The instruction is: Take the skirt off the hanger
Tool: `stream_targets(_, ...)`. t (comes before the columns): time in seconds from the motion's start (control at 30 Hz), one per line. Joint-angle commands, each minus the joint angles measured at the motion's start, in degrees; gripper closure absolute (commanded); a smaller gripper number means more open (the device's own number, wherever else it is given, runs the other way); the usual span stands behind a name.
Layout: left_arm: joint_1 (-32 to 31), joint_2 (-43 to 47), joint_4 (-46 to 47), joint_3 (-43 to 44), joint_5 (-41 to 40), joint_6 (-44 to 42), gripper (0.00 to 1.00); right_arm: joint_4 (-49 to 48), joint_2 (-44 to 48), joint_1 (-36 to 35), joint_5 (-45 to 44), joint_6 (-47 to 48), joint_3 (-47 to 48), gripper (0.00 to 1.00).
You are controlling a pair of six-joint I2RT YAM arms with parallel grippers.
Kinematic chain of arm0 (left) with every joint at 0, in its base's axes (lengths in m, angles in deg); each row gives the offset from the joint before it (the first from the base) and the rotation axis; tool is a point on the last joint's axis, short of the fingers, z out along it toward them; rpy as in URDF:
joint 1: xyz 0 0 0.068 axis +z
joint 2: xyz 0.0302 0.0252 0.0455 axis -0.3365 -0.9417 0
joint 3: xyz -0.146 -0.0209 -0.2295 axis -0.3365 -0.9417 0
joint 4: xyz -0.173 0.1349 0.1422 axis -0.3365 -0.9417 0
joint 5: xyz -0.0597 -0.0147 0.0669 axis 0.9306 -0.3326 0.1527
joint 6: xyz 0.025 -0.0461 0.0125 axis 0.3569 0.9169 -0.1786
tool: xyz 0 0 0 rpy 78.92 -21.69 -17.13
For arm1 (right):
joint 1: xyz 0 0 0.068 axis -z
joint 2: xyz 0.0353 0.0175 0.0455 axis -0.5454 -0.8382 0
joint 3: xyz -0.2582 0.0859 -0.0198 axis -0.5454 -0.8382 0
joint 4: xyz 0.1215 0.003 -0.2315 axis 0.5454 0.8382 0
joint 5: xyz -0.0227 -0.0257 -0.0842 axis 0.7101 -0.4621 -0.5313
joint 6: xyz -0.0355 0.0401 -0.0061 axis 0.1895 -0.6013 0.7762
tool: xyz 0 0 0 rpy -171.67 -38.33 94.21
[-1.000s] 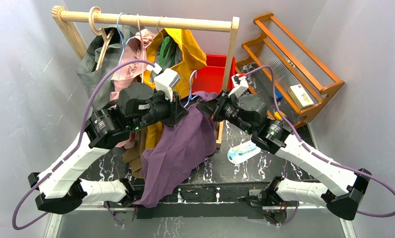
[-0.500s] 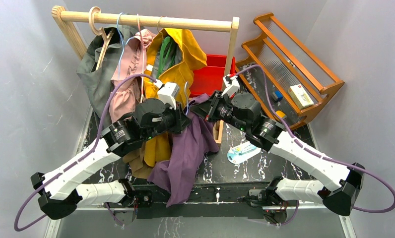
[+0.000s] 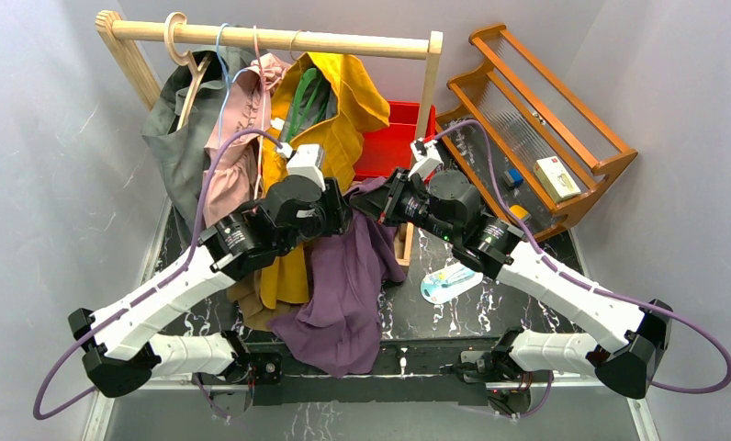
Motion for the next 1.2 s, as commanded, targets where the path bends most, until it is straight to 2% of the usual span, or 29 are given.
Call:
stream_targets(0.0, 0.01, -1.22, -0.03, 3.49, -4.27, -0.22, 0.61, -6.33, 1.27, 0.03, 0.60, -0.07, 1.62, 1.00)
stream_targets(0.17, 0.00, -2.02, -0.77, 3.17, -6.56, -0.74, 0.59, -5.86, 1.28, 0.02, 0.55, 0.10, 1.65, 1.00)
stream_targets(0.3, -0.02, -1.87, -4.29, 4.68, -5.66, -2.61, 0.48, -3.90, 2.18, 0.03, -1.51, 1.51, 1.12, 1.00)
stream_targets(0.37, 0.00, -1.86, -7.79, 4.77, -6.53, -1.55, 0.38, -3.34, 2.53, 0.01, -1.79, 2.13, 1.09, 1.00)
stream_targets(0.53, 0.01, -2.30, -8.24, 3.46, -4.94, -1.14, 0.29, -3.36, 2.51, 0.04, -1.85, 2.57, 1.11, 1.00)
stream_targets(0.57, 0.08, -2.78, -7.95, 3.53, -5.67, -1.26, 0.31, -3.36, 2.34, 0.04, -1.46, 2.69, 1.39, 1.00)
stream_targets(0.67, 2.87, -5.97, -7.09, 4.72, -5.35, -2.53, 0.52, -3.45, 2.34, 0.02, -0.34, 2.77, 1.62, 1.00)
stream_targets(0.73, 6.78, -8.64, -6.89, 6.41, -1.83, -3.78, 0.71, -3.24, 2.59, 0.08, -0.40, 2.84, 1.50, 1.00)
stream_targets(0.77, 8.62, -9.35, -6.40, 6.78, 0.79, -4.04, 0.74, -3.11, 2.75, 0.06, -0.49, 2.86, 1.41, 1.00)
stream_targets(0.83, 10.61, -9.50, -3.35, 5.97, 3.92, -4.90, 0.74, -3.01, 3.04, 0.03, -0.76, 2.84, 1.28, 1.00)
stream_targets(0.9, 10.81, -9.84, -2.53, 5.65, 3.68, -5.47, 0.68, -2.80, 3.16, 0.08, -0.70, 2.93, 1.46, 1.00)
stream_targets(1.0, 10.99, -10.03, -3.24, 5.85, 2.17, -5.92, 0.67, -2.22, 3.24, 0.05, -0.53, 3.13, 1.78, 1.00)
stream_targets(1.17, 10.99, -6.84, -4.98, 4.85, 4.53, -5.76, 0.51, -1.17, 3.75, 0.00, -1.25, 3.78, 1.73, 1.00)
